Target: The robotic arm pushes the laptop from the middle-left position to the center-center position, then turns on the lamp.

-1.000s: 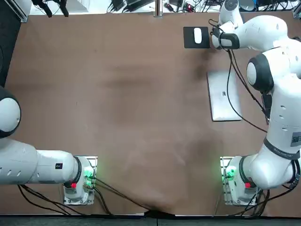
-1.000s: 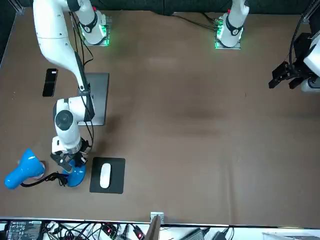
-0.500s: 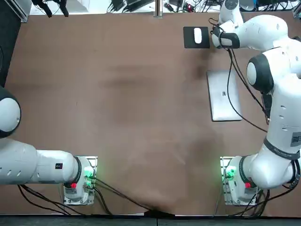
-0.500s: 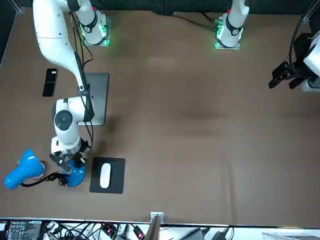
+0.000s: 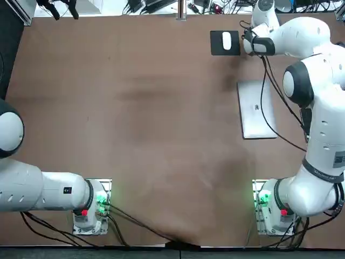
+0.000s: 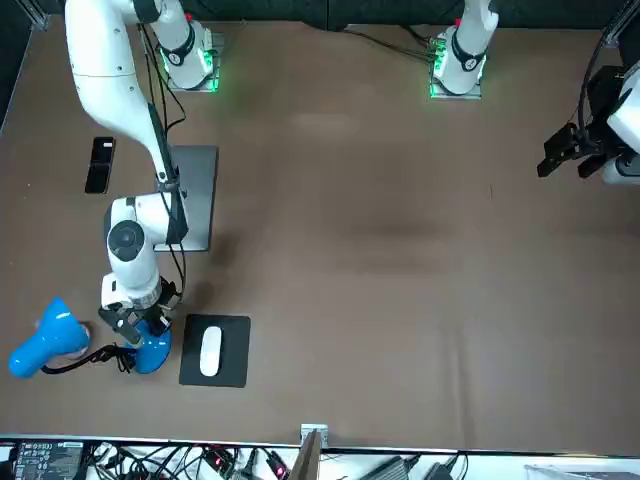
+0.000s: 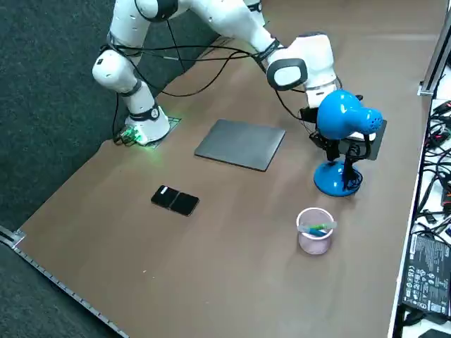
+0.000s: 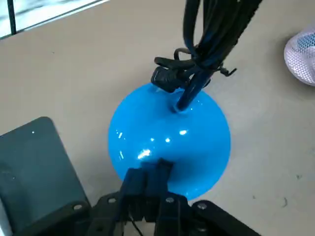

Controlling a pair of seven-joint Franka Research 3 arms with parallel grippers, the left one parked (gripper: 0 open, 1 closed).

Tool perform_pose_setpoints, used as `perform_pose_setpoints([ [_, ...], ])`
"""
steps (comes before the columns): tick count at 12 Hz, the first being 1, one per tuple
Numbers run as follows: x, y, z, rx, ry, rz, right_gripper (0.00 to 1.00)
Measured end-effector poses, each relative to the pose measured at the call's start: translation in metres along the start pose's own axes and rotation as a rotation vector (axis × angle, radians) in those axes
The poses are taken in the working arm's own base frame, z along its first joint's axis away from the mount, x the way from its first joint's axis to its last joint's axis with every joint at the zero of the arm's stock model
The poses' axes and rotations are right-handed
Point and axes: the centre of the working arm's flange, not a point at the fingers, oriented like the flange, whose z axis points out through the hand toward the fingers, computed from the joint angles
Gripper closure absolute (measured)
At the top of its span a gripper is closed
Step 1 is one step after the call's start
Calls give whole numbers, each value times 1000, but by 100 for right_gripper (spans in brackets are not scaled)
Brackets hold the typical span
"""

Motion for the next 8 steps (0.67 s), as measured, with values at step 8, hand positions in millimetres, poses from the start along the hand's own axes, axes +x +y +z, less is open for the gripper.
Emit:
perform_pose_setpoints([
  [8, 0, 1, 3, -3, -2, 2, 98],
])
